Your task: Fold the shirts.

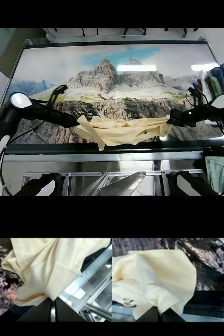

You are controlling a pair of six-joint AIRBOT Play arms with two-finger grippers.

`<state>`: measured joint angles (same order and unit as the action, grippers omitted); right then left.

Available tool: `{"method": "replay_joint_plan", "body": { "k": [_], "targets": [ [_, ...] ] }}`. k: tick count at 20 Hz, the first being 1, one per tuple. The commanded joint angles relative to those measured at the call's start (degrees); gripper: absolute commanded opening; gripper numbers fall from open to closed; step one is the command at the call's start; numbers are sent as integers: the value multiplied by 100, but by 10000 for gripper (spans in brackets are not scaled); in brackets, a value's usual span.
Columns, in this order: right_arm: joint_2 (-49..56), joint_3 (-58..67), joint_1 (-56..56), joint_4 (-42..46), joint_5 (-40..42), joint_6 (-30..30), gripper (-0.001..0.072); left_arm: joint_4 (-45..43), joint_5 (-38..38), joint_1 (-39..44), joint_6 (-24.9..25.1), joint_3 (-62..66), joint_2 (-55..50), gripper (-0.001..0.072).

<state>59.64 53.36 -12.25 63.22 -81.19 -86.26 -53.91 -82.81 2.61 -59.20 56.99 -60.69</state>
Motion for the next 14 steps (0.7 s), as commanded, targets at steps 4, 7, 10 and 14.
{"method": "replay_joint_plan", "body": {
  "k": [4, 7, 10, 14],
  "targets": [
    [-1207, 240, -4, -2, -190, -59, 22, -216, 138, -122, -1222, 778, 1941, 13],
    [-1987, 697, -2, -2, -341, -227, 22, -205, 225, -122, -1720, 2100, 2380, 13],
    [-2514, 1248, -4, 4, -590, -225, 22, -205, 166, -122, -2210, 3707, 2380, 13],
    [-2809, 1945, -4, 708, -1078, -227, 22, -205, -1019, -122, -3051, 6006, 1759, 13]
  ]
}}
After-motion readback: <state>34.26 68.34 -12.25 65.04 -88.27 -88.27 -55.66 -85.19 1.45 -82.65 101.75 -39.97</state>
